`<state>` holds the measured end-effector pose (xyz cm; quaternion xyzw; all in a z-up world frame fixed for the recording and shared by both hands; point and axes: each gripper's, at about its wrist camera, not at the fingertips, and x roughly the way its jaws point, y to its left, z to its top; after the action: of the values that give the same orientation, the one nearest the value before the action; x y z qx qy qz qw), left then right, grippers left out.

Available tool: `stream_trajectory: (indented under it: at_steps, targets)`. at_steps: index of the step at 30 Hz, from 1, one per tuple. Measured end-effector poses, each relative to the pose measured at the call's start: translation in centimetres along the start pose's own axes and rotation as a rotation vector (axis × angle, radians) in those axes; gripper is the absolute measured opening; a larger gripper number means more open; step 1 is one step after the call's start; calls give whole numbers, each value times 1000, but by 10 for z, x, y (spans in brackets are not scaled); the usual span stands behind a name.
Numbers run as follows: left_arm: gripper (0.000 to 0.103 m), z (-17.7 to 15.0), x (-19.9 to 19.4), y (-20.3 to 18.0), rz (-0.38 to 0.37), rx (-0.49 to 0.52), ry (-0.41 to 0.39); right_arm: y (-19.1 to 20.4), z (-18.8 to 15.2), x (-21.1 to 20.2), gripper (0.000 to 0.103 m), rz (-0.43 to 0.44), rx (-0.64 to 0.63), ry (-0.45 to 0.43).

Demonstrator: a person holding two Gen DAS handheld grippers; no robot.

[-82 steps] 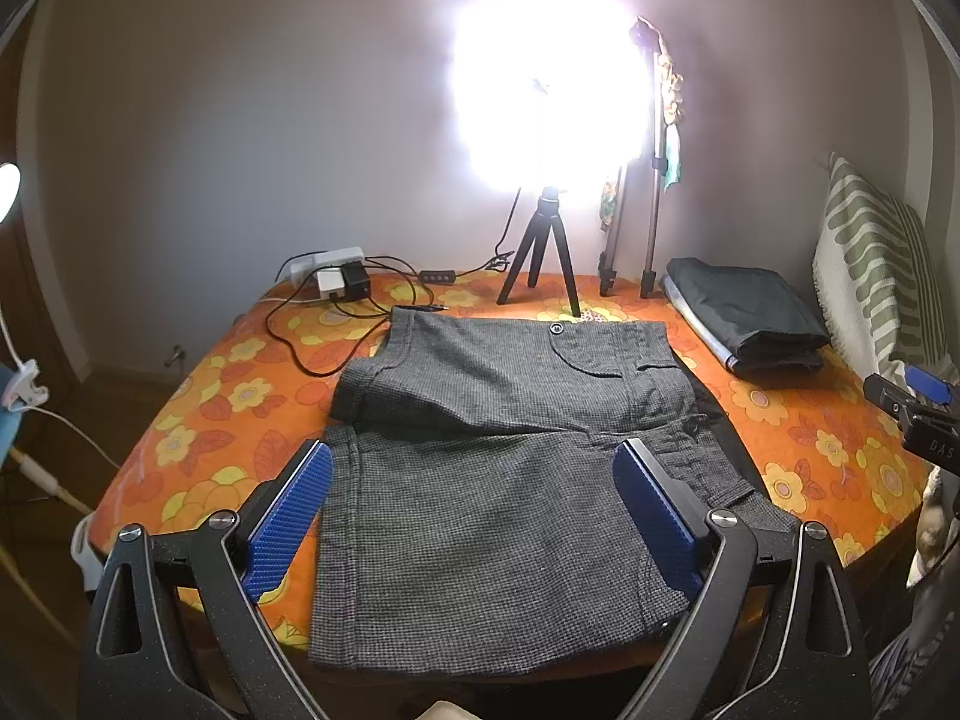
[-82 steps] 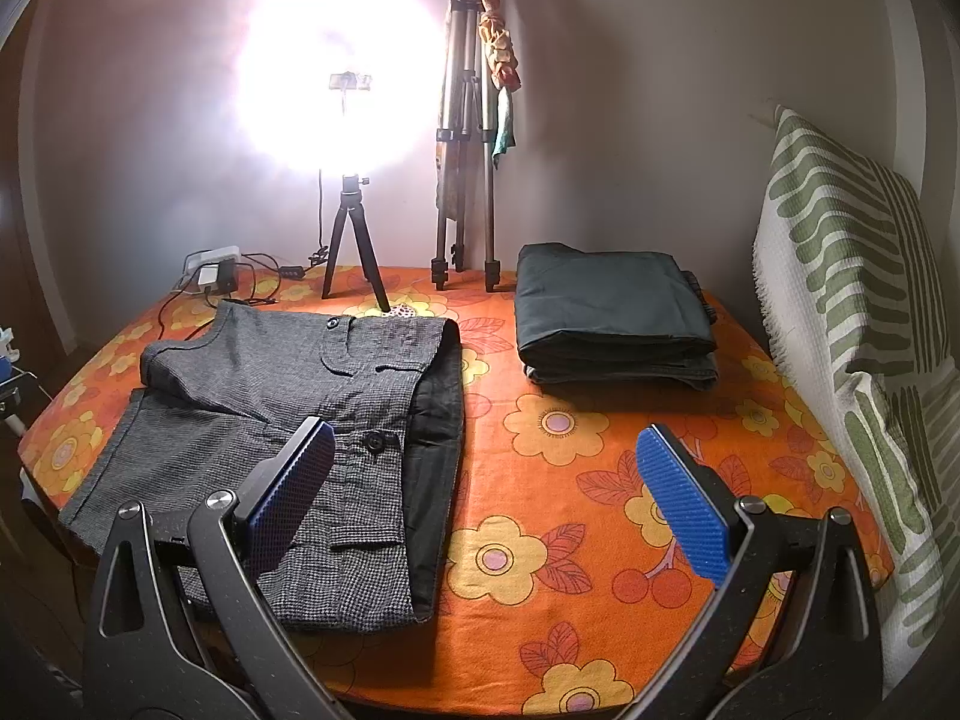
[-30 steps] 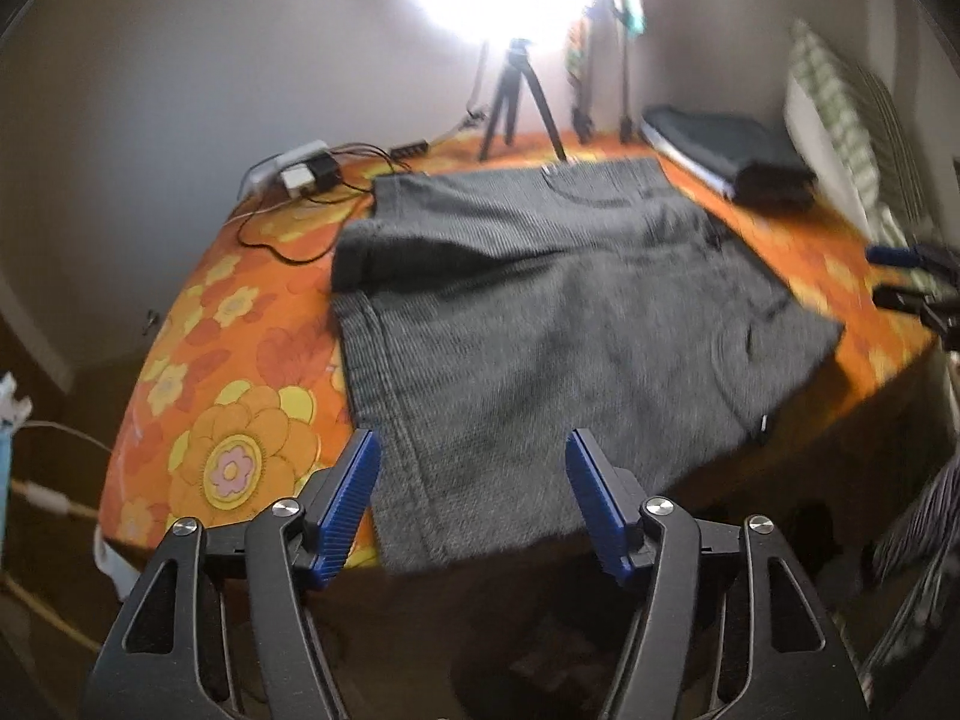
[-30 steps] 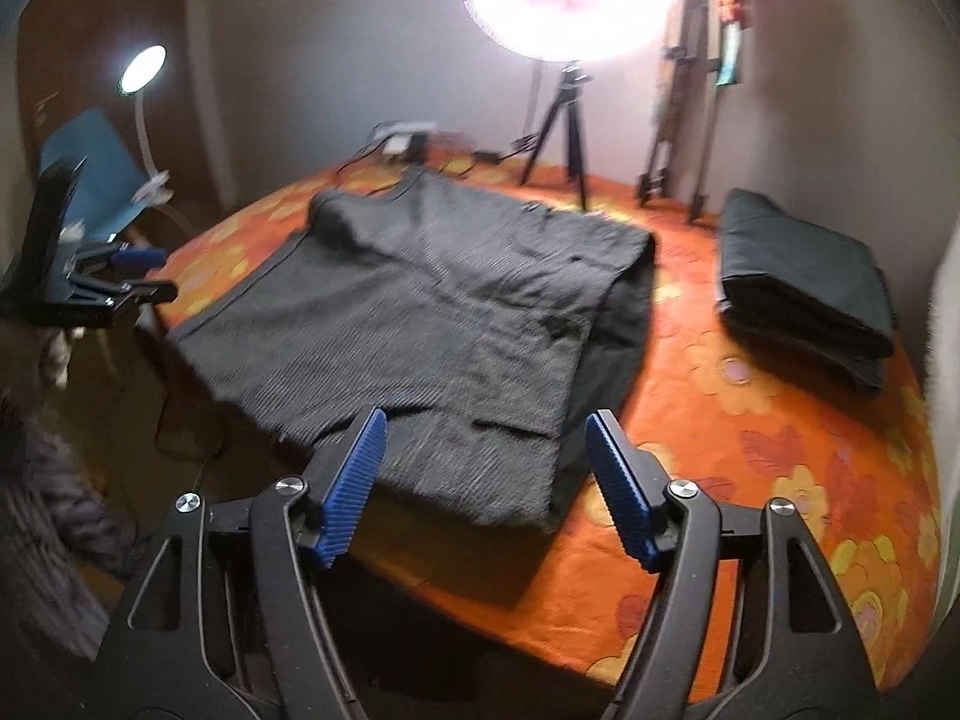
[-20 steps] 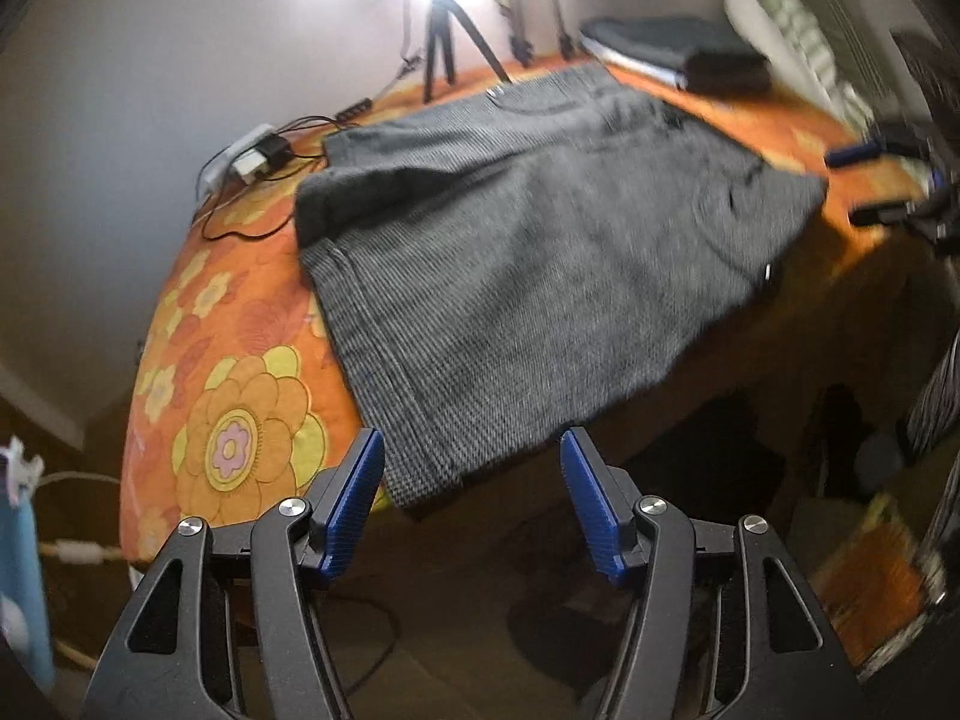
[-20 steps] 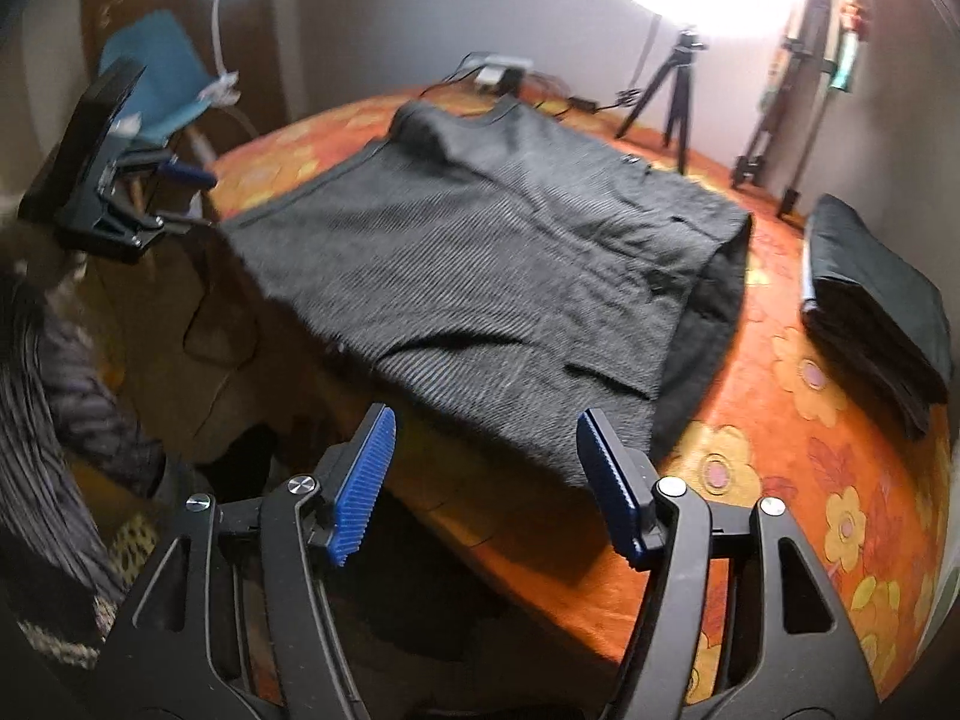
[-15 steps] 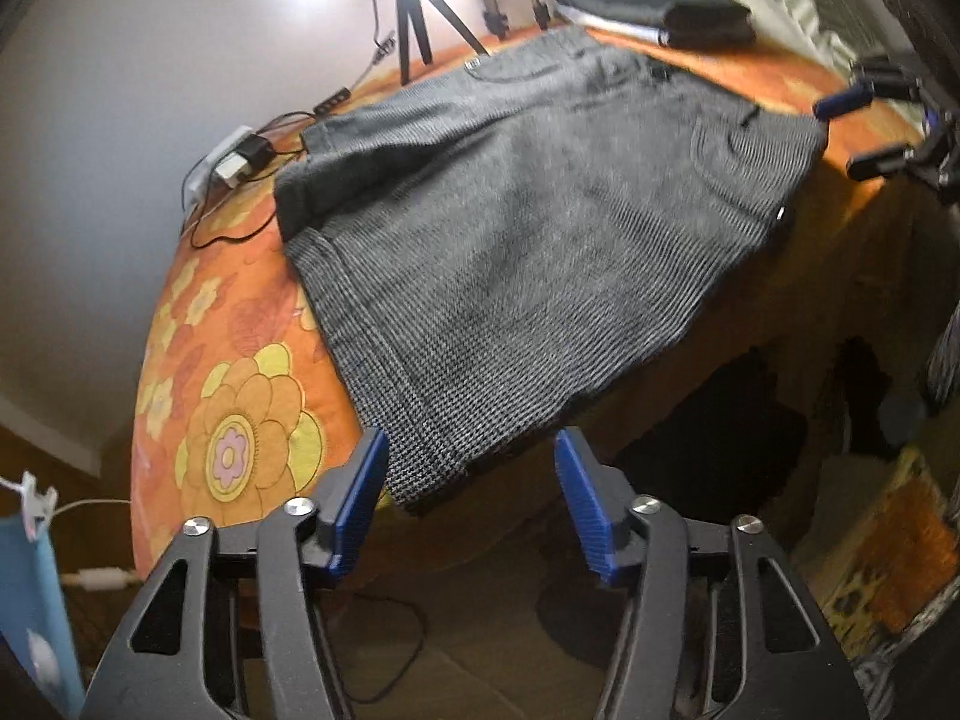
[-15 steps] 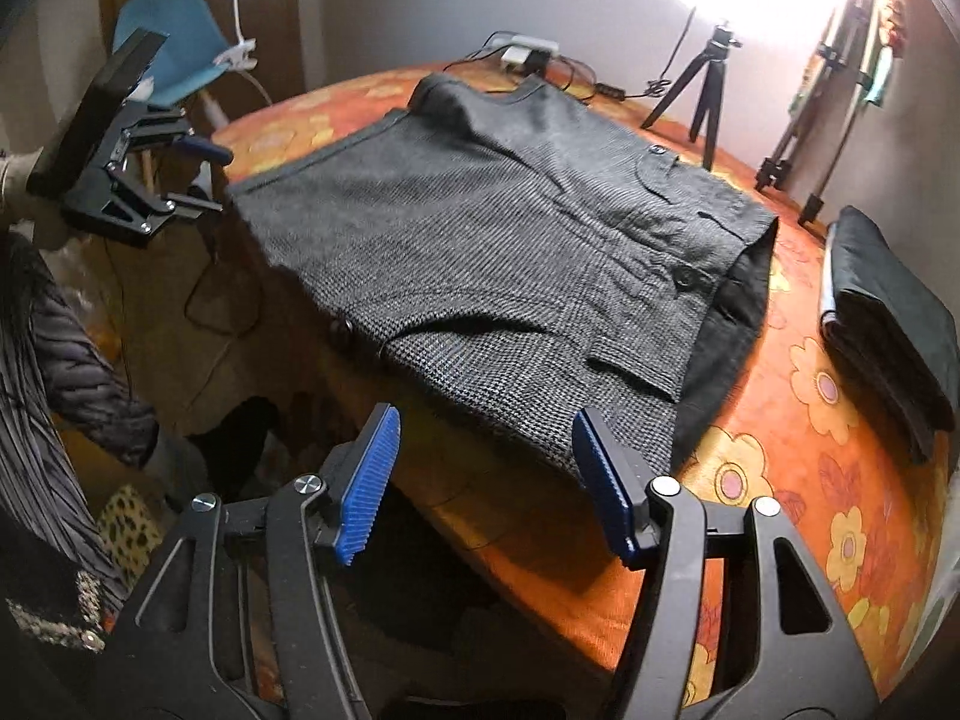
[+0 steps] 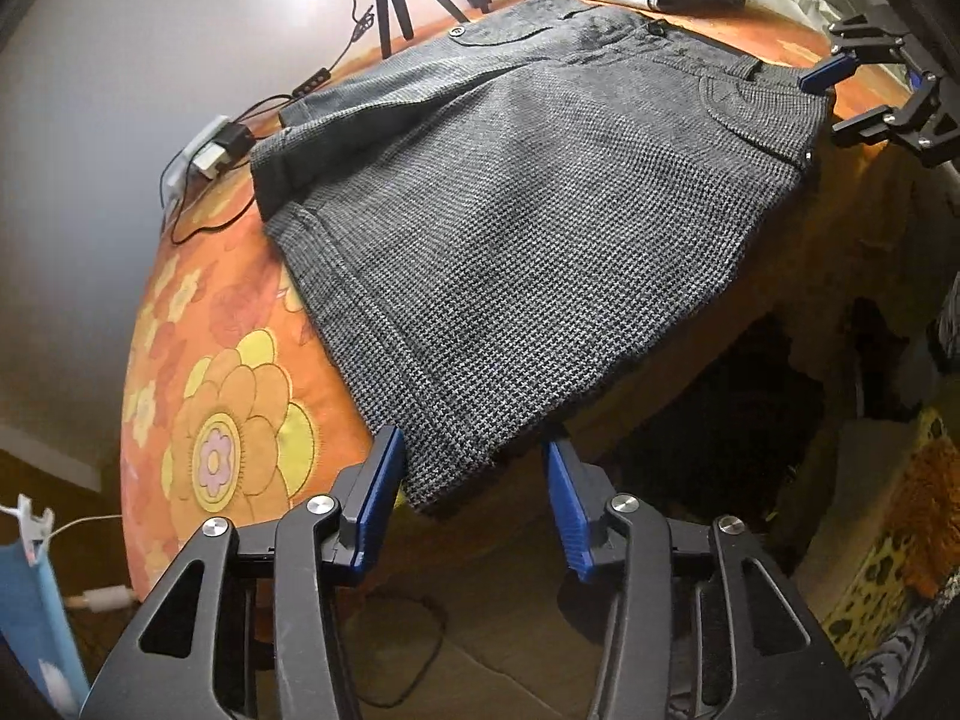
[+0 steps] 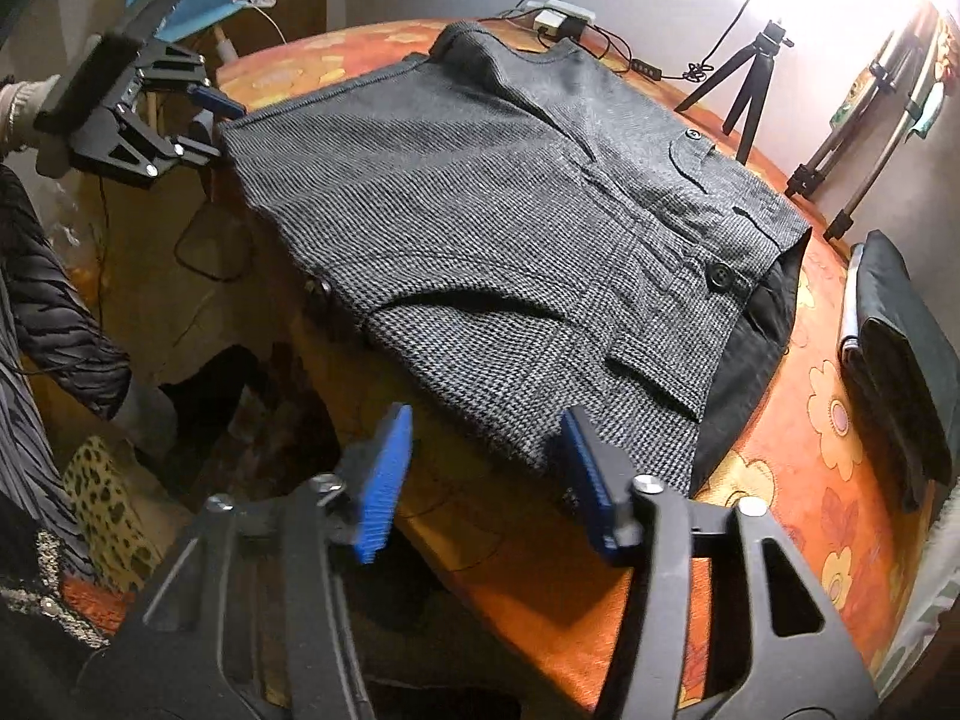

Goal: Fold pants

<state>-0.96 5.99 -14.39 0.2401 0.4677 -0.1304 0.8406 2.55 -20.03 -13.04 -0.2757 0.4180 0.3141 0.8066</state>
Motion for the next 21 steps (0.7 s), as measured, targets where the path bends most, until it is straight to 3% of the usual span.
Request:
stream_trajectory:
  at_steps: [4,8,14,21]
  targets:
    - [40,0,1,-1,-8,19,-5,-1,1,2,47,-3,-5,7]
    - [31,2,-1,2,-27,9,-15,-2,3,5,35,-13,-4,18]
    - [18,4,-7,4,-43,-8,-52,-3,6,4,26,-18,9,12]
    - [16,6,-10,7,-43,-13,-74,0,4,5,26,-35,-17,15]
